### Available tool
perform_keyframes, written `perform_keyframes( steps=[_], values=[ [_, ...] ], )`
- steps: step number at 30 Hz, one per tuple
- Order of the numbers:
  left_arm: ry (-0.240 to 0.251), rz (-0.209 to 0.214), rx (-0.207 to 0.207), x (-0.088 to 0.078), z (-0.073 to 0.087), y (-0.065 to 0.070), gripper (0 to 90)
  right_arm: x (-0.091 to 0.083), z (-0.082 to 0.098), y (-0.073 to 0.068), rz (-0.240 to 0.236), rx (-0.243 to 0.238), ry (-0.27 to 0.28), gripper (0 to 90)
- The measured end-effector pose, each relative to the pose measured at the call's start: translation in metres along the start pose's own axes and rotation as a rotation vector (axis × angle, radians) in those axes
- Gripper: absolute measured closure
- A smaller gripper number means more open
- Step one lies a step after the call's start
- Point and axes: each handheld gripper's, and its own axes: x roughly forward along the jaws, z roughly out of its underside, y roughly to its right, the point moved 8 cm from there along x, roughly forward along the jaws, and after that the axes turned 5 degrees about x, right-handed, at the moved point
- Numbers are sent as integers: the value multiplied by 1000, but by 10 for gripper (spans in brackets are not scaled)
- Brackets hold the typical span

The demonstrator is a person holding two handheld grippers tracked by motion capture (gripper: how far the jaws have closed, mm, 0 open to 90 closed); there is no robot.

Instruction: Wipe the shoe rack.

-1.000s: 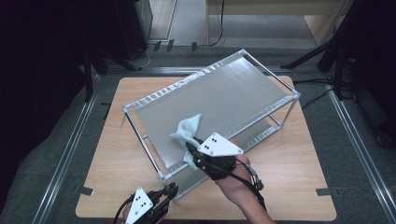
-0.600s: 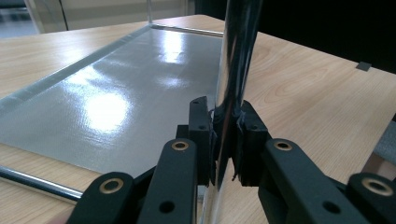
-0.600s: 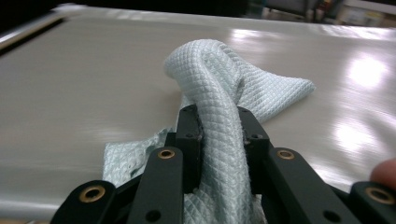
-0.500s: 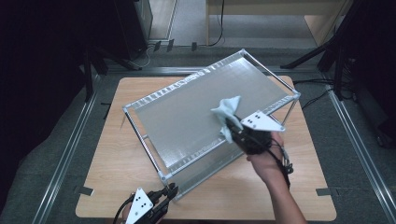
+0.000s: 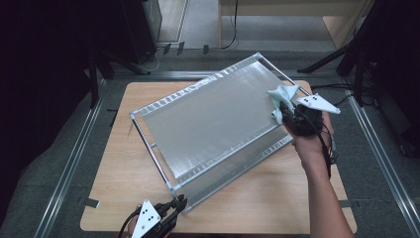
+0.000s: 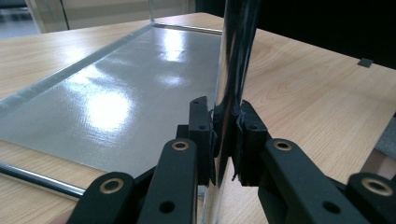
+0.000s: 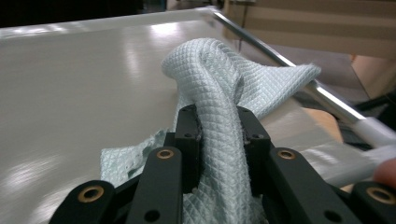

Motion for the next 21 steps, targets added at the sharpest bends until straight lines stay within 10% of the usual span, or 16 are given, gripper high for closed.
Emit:
perform_keyframes(
  steps=[8,21],
  values=[
    [2,-12,-7,3,0,1,808,5,0,-5,26,-1,-22,783],
    [-7,6,3,15,-4,12,807,-16,26,-140,-199,-149,-45,793]
  ],
)
